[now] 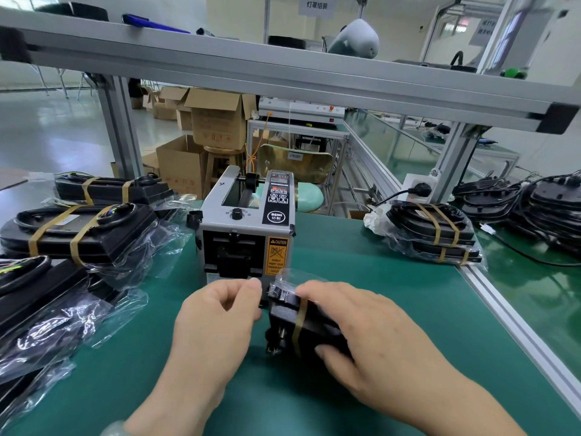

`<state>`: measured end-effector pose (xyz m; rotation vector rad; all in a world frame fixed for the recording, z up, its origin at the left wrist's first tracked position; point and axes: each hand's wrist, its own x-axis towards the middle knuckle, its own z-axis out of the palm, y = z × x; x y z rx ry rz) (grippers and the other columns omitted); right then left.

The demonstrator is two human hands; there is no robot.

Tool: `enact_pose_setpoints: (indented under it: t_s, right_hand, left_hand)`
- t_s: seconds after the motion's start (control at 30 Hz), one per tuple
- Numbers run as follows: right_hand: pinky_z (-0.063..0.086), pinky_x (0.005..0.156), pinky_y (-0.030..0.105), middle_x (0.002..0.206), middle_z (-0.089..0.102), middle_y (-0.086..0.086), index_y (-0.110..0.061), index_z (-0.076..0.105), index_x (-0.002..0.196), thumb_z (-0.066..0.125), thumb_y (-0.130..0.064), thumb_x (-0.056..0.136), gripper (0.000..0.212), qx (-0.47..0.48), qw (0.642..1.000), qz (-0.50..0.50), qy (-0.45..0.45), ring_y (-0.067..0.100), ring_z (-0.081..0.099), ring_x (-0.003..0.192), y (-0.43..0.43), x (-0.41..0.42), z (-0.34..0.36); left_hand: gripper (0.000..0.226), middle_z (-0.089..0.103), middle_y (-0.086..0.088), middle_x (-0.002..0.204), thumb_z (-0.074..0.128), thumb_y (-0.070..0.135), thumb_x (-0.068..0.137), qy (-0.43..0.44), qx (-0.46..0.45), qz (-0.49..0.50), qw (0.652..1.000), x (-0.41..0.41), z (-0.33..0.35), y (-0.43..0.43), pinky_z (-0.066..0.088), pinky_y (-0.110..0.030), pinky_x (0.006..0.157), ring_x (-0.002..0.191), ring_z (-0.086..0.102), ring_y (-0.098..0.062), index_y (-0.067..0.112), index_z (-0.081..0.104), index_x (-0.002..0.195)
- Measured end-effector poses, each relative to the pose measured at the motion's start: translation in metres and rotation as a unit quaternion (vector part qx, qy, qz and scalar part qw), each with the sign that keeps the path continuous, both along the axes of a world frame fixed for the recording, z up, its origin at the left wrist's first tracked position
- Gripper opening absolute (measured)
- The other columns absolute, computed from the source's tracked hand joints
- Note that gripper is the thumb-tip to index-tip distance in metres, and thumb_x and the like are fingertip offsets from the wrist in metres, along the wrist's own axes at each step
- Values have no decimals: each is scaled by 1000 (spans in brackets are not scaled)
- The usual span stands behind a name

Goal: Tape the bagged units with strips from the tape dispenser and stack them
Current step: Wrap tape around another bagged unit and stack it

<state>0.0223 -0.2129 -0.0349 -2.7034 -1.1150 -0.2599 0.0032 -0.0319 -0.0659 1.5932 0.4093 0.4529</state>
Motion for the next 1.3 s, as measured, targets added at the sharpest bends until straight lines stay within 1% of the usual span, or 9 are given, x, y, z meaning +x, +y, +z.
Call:
enact_pose_setpoints:
  t_s: [0.1, 0.17, 0.37, 0.57, 0.7, 0.87, 0.97, 1.13, 1.3]
  right_hand:
    - [40, 85, 30, 111, 53, -15, -39, 23, 118, 54, -42, 80, 49, 20, 1000, -12, -3, 16, 50, 100, -2, 0, -1]
    - [38, 82, 28, 107, 52, -16, -39, 28, 116, 56, -42, 80, 45, 17, 1000, -12, -9, 14, 48, 96, -2, 1, 0]
    - [38, 80, 26, 103, 54, -18, -42, 31, 113, 57, -44, 79, 44, 31, 999, -20, 17, 10, 48, 95, -4, 3, 4]
    - [43, 95, 26, 127, 58, -10, -27, 50, 122, 66, -40, 70, 55, 83, 992, -24, -88, 13, 55, 113, -7, 7, -9]
    - [44, 92, 37, 116, 64, 0, -10, 72, 96, 69, -39, 76, 35, 254, 940, -13, -227, 17, 57, 109, -37, 9, -30]
    - [31, 109, 23, 144, 44, -12, -35, 43, 138, 71, -53, 67, 78, 283, 958, -46, -16, 6, 39, 134, -55, 5, -61]
    - [26, 110, 19, 146, 37, -16, -47, 27, 139, 68, -54, 67, 83, 334, 937, -59, 82, 4, 33, 137, -50, 5, -64]
    - [35, 106, 35, 139, 43, -13, -45, 35, 134, 59, -48, 76, 63, 343, 933, -8, 104, 15, 42, 131, -43, 4, -50]
    - [37, 99, 20, 129, 47, -25, -41, 42, 128, 77, -38, 58, 79, 260, 965, -21, -8, 3, 50, 117, -35, 6, -37]
  left_hand:
    - [10, 72, 11, 73, 65, 30, 84, -39, 11, -25, 999, 0, 4, -10, 44, -4, 59, 73, 65, 6, 21, 70, 87]
    - [5, 72, 14, 72, 67, 25, 85, -33, -7, -57, 998, 4, 4, -16, 39, 1, 52, 66, 62, 13, 23, 70, 85]
    - [37, 75, 6, 82, 47, 31, 98, 20, -160, -94, 982, 16, -1, -11, 47, -31, 73, 82, 65, -12, 31, 78, 77]
    - [19, 74, 8, 98, 55, 34, 93, 6, -91, -141, 986, 17, -5, -20, 52, -31, 86, 96, 67, -8, 37, 74, 89]
    - [23, 75, 3, 80, 54, 31, 94, 18, -147, -150, 977, 20, 0, -11, 52, -25, 54, 66, 67, -7, 25, 75, 86]
    - [23, 75, 6, 84, 52, 29, 93, -8, -148, -186, 971, 19, -7, -5, 53, -23, 58, 70, 67, 0, 22, 74, 89]
    - [22, 75, 6, 83, 53, 32, 87, -37, -146, -201, 968, 16, -9, -3, 53, -19, 55, 68, 67, 0, 32, 75, 84]
    - [26, 74, -1, 92, 54, 39, 76, -44, -181, -206, 961, 15, -14, 11, 54, -28, 58, 76, 66, -8, 31, 75, 87]
    - [27, 73, -8, 97, 53, 33, 79, -34, -240, -233, 942, 14, -19, 19, 53, -29, 59, 76, 65, -14, 22, 76, 88]
